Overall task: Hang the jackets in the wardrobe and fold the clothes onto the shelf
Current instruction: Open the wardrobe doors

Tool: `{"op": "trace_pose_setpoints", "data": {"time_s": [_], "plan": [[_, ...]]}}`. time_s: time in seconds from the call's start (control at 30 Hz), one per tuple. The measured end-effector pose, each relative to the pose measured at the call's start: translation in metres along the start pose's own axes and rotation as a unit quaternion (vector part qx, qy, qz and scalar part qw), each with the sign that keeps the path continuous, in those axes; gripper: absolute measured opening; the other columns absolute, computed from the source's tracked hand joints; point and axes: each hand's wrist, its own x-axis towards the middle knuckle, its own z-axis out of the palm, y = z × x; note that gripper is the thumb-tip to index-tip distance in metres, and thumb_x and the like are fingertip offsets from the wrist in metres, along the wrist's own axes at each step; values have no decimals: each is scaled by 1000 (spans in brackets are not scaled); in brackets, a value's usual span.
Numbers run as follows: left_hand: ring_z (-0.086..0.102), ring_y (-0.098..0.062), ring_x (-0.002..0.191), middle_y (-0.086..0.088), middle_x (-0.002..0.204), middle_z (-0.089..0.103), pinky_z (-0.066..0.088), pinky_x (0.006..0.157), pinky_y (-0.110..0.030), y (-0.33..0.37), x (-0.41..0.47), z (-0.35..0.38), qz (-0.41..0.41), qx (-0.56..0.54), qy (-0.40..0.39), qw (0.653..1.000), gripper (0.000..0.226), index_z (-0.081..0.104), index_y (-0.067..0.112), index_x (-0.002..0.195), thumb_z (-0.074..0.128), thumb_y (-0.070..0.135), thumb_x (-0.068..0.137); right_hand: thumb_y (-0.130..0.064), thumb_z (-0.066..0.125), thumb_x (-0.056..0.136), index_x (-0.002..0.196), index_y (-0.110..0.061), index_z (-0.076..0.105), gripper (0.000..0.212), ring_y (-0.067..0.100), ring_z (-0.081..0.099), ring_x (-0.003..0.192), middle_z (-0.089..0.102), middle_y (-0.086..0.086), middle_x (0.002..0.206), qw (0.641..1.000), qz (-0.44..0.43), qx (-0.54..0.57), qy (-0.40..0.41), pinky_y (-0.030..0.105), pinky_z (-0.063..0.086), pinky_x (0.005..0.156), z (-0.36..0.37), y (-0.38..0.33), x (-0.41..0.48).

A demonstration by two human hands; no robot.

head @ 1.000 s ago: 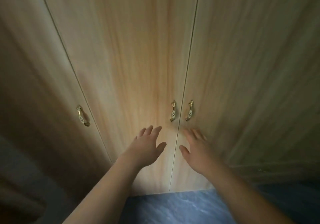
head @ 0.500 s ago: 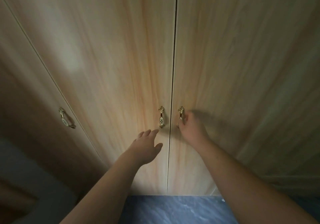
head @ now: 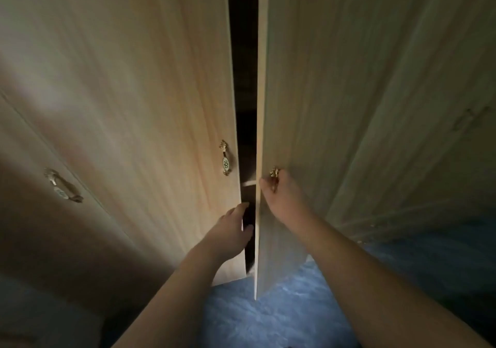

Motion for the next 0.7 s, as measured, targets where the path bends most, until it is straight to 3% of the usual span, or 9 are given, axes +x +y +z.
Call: {"op": "trace_pose_setpoints", "data": {"time_s": [0.17,0.23,0.37,0.5,0.6,0.7], "plan": [[63,-26,106,-5,121,63,52,91,-42,41,-20,64,87,-38,-82,992,51,40,24,142,50,35,93,-64,48,89,104,-23,49,45,19,63,87,63,-5,92,998,40,-40,6,37,51,78,-50,38,-76],[63,-21,104,-3,121,64,52,90,-38,62,-31,88,118,-36,-104,987,47,43,19,138,52,33,95,-67,51,85,103,-24,49,47,19,62,88,63,-4,94,997,47,-59,17,37,51,78,-75,57,-97],[64,-24,105,-5,122,66,50,87,-34,116,-43,120,156,-9,-124,980,41,45,15,133,51,32,96,-53,56,90,100,-28,49,28,13,58,85,59,-11,91,996,62,-25,54,31,45,76,-120,91,-129],[63,-36,92,-17,105,65,48,76,-37,175,-54,155,166,32,-137,976,41,42,5,130,52,27,97,-45,54,87,109,-24,54,30,17,63,91,65,-7,97,991,97,22,91,35,51,82,-157,123,-148],[63,-34,90,-17,107,65,51,83,-45,213,-65,182,174,35,-156,972,70,22,10,151,54,34,93,-39,50,94,115,-21,52,28,17,61,88,63,-4,98,989,118,9,84,32,47,77,-192,144,-158],[59,-31,114,-12,135,58,48,99,-43,244,-72,199,179,37,-155,971,77,12,22,158,53,34,94,-36,50,97,105,-24,51,14,14,62,86,62,-5,94,988,138,-33,55,37,54,83,-228,171,-169]]}}
